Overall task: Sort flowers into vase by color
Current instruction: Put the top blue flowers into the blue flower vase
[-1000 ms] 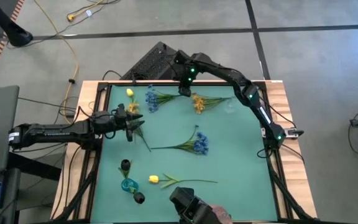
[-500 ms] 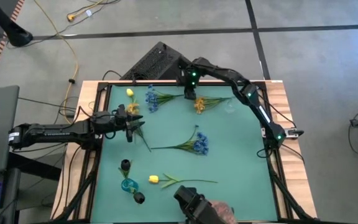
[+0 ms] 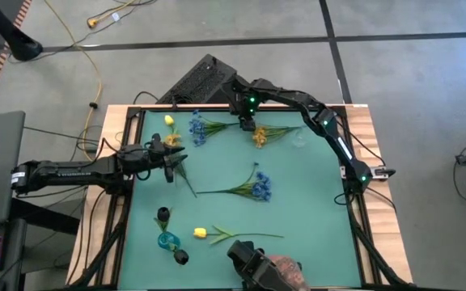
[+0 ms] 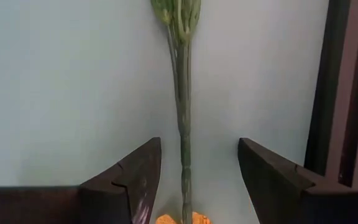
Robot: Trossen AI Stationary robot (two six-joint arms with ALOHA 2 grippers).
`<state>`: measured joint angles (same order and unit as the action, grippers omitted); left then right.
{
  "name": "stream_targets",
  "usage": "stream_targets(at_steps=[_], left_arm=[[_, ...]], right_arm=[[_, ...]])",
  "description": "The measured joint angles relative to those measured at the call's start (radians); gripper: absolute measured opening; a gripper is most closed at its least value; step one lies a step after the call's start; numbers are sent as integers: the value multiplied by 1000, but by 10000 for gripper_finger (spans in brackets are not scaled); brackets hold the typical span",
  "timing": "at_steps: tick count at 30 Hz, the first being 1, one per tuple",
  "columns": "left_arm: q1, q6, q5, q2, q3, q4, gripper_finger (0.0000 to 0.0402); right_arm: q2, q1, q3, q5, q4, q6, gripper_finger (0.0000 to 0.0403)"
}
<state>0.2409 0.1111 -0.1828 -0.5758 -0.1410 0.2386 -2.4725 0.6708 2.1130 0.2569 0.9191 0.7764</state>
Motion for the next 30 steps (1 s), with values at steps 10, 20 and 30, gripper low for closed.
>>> stream_targets(at_steps=[10, 20, 30], left_arm=[[0, -27, -7, 0, 0, 7, 143], [0, -23, -7, 0, 0, 7, 143], [0, -11, 2, 0, 0, 9, 143]], right_arm=[[1, -9, -2, -6, 43, -8, 139], [9, 8, 64, 30, 107, -118, 34], [27, 91, 239, 292, 104, -301, 27]])
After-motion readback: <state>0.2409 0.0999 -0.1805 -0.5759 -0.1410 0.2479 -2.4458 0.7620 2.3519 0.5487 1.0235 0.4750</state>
